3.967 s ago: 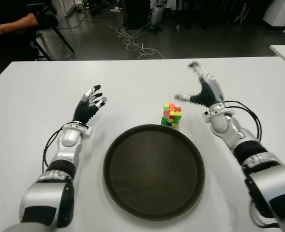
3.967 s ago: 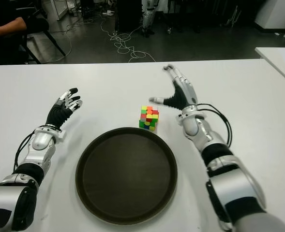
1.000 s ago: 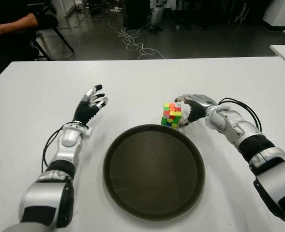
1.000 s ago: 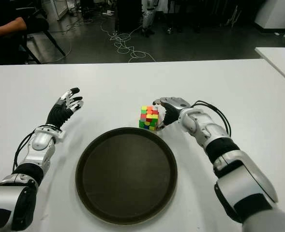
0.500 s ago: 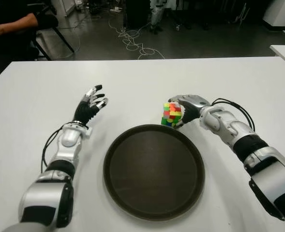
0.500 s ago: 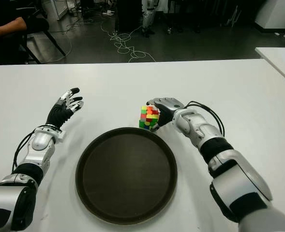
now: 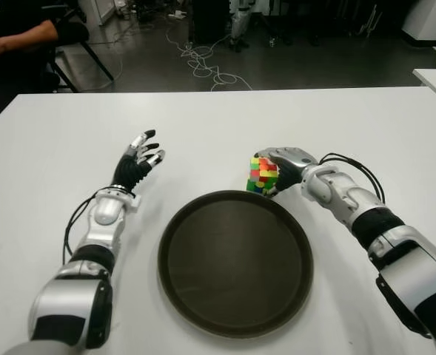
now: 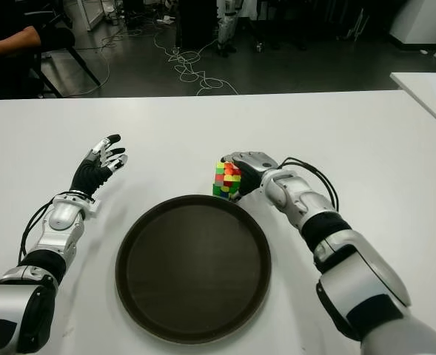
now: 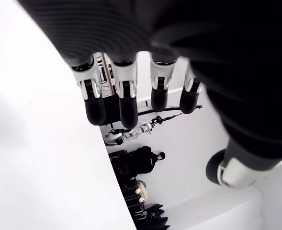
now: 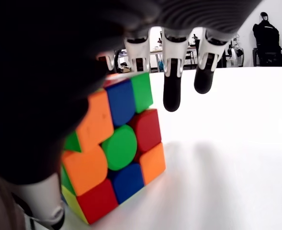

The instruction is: Pick up the Rubik's Cube and put it in the plate

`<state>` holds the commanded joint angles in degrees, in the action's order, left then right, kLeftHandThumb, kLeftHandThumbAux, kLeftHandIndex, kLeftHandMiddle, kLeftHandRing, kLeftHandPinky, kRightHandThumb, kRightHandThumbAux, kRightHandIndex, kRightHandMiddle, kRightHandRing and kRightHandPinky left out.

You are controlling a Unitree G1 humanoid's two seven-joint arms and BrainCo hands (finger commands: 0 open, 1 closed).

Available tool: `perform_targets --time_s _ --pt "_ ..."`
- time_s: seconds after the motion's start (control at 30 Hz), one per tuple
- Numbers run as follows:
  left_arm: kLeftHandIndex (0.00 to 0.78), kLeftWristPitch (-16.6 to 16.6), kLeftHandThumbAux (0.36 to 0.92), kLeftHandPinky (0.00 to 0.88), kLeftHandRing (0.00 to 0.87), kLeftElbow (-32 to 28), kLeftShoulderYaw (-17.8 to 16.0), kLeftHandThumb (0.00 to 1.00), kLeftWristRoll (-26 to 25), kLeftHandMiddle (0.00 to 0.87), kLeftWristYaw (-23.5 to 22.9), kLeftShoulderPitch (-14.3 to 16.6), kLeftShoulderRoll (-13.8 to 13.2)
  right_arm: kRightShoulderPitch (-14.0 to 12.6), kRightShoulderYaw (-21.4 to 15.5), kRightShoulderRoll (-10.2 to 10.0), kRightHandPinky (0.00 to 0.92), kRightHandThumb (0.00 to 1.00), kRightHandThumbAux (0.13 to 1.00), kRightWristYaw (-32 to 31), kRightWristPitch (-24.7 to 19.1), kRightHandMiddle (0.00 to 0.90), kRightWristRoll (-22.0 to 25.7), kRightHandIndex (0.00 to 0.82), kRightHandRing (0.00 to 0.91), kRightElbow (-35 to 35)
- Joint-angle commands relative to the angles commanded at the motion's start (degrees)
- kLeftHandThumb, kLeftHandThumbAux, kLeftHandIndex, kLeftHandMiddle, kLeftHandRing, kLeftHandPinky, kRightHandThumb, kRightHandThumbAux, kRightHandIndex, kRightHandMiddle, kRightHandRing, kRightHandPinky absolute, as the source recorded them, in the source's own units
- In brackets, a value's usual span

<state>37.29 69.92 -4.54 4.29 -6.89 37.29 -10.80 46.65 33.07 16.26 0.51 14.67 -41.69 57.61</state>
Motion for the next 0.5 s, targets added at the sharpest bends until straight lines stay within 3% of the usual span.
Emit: perform_targets --time_s 0.5 --pt "0.049 0.04 0.565 0.167 0.117 0.12 0.55 0.131 0.35 0.089 0.3 0.17 -0.23 0.31 0.75 -0.59 0.15 0.0 0.732 0.1 -0.31 0.164 -0.58 0.142 0.172 0.66"
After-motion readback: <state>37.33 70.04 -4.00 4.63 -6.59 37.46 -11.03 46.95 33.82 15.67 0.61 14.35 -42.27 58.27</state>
